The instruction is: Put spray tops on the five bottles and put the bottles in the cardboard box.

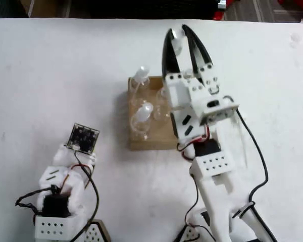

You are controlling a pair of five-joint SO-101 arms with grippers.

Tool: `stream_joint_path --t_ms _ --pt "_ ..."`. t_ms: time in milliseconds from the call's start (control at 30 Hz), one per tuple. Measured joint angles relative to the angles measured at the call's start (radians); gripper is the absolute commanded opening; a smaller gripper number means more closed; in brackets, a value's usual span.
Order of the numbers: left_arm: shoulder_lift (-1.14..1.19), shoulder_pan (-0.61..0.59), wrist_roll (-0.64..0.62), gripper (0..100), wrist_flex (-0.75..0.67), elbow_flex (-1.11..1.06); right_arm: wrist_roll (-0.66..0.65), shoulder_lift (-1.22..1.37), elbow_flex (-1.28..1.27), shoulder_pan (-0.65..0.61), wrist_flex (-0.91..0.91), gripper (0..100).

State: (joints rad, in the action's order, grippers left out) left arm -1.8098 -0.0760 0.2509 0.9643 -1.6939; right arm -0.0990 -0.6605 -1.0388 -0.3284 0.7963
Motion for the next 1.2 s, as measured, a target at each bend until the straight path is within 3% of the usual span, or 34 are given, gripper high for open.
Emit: stream_joint_path --t_ms 767,1000,1200 --pt "0.0 0.0 0.0 2 0.0 0.0 0.002 0.089 -0.035 -0.021 0.057 1.5" --pt "0.0 0.0 0.0 2 0.003 0.0 0.135 0.14 -0.018 0.017 0.057 1.5" --pt "0.0 0.0 0.0 2 0.003 0.0 0.147 0.144 -0.035 0.034 0.057 1.5"
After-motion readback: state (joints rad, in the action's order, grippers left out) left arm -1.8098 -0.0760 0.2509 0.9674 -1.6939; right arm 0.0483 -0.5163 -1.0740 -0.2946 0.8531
